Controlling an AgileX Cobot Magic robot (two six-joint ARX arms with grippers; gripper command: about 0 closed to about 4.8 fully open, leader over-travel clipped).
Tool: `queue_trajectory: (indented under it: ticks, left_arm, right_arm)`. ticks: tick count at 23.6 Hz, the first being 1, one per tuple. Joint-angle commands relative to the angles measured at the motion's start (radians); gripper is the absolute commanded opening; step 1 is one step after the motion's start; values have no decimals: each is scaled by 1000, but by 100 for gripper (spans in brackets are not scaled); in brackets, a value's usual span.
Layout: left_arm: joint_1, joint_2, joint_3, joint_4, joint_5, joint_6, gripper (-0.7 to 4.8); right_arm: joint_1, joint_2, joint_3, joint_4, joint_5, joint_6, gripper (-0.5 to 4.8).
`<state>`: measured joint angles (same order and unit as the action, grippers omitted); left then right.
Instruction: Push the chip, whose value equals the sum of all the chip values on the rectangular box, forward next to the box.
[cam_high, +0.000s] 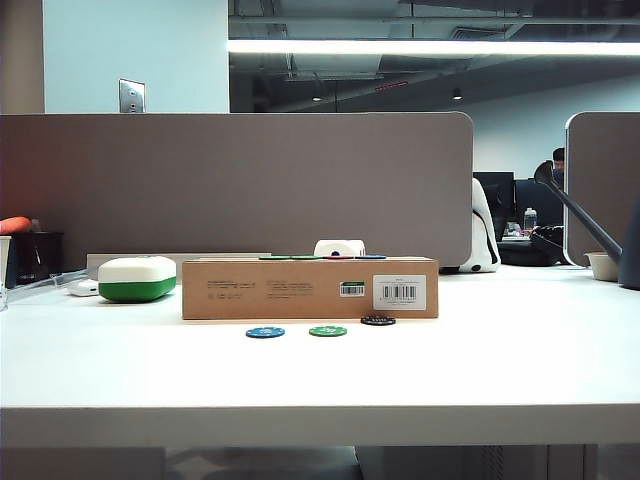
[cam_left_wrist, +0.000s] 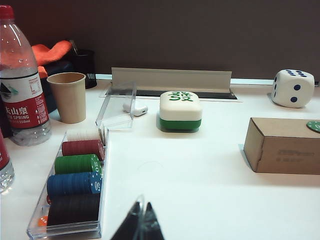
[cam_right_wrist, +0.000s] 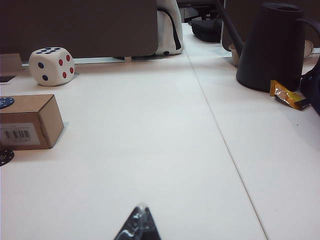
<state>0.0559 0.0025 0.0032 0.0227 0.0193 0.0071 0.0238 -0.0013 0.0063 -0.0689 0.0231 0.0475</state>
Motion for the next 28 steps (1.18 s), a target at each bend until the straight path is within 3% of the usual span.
queue_trajectory:
  ticks: [1,28]
  left_arm:
    - [3,0,4,9,4,0,-5]
    - [3,0,4,9,4,0,-5]
  right_arm:
    - [0,0,-5,5,-3,5,-5]
    - [0,0,-5,-12,0,4,-5]
